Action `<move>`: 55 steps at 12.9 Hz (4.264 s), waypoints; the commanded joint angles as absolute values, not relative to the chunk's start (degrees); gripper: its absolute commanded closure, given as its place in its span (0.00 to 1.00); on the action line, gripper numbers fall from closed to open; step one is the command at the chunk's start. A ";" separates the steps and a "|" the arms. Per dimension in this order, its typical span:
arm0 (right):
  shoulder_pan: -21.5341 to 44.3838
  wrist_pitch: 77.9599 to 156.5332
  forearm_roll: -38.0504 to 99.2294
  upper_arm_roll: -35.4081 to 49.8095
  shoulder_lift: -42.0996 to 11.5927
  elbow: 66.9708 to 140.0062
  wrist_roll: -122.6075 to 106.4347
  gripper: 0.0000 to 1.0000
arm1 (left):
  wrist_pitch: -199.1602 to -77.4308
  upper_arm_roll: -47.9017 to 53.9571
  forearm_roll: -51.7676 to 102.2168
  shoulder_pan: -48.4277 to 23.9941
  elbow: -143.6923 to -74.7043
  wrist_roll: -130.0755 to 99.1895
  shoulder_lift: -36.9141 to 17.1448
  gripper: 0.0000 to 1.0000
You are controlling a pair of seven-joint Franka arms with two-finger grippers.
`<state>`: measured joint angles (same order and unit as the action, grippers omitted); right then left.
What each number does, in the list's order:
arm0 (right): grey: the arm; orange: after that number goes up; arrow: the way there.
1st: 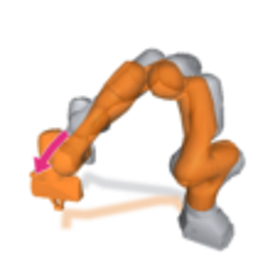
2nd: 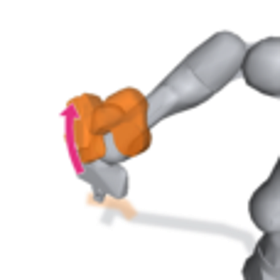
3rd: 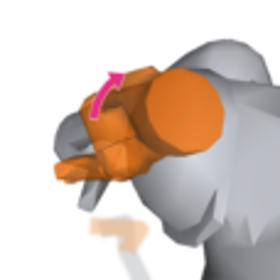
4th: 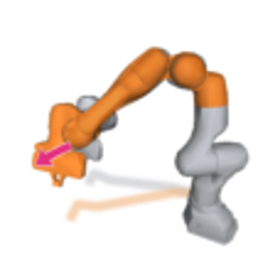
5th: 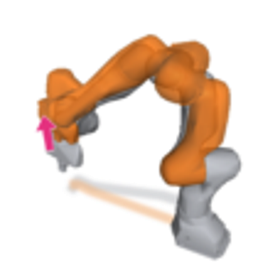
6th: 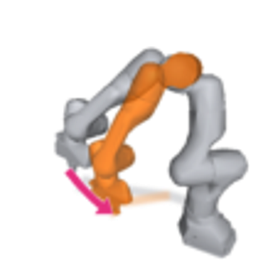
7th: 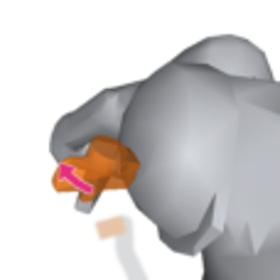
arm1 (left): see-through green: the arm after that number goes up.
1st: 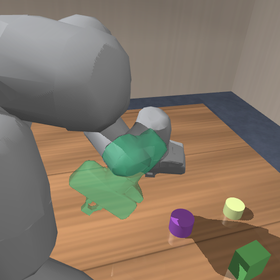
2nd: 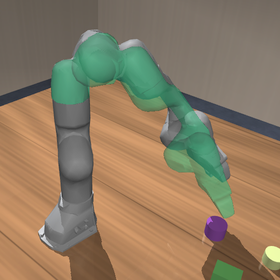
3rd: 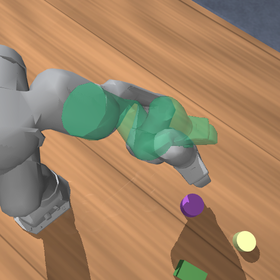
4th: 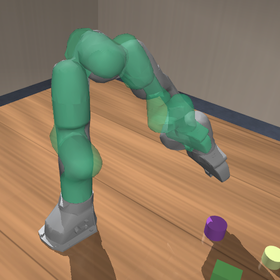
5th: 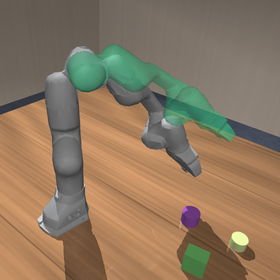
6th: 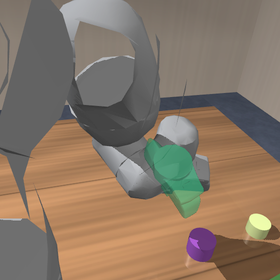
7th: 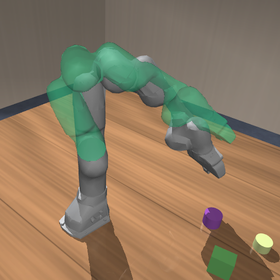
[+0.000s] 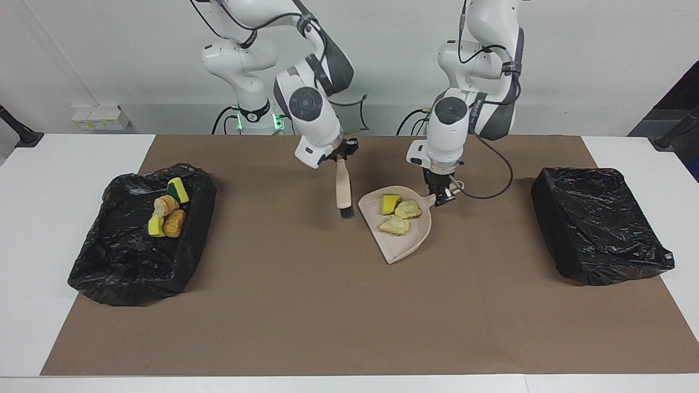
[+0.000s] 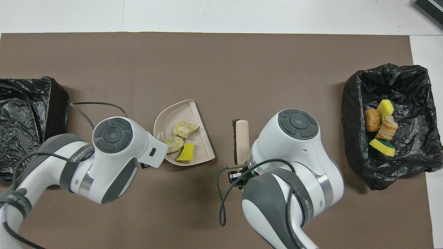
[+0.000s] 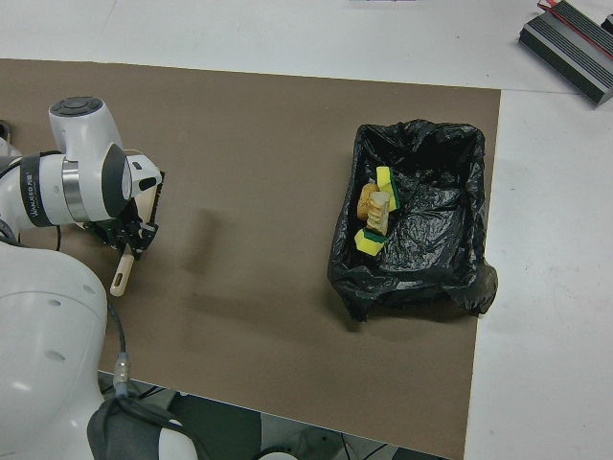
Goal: Sweep and dump trash in bin
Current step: 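Carry the dustpan toward the far bin while the right gripper lowers the brush, then tip the dustpan over the bin nearest the left arm, then bring the empty dustpan back toward the table center with the left gripper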
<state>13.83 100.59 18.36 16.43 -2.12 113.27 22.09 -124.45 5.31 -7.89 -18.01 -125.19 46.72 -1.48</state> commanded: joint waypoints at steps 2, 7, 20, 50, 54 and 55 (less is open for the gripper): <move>17.56 101.16 17.14 17.49 3.94 119.69 26.89 1.00 | -119.62 5.36 -7.82 -7.68 -123.58 61.83 4.73 1.00; 24.17 105.72 17.05 17.58 3.87 128.57 28.56 1.00 | -115.14 5.36 -7.65 11.04 -115.07 81.96 5.19 1.00; 26.98 116.54 17.14 17.58 -2.20 132.36 32.70 0.61 | -122.08 4.57 -39.17 27.61 -104.76 82.89 -0.71 1.00; 3.08 89.49 -1.85 -0.76 11.42 97.29 18.76 0.00 | -97.56 5.80 -15.21 -13.42 -99.69 11.49 -7.53 1.00; 3.25 90.96 -0.44 -5.36 9.24 99.13 3.46 0.00 | -97.56 5.71 -8.63 -23.27 -86.96 -10.94 -19.30 1.00; 3.69 91.92 -0.44 -5.36 9.23 100.36 2.64 0.00 | -97.65 5.71 -7.22 -25.29 -83.88 -14.64 -22.03 1.00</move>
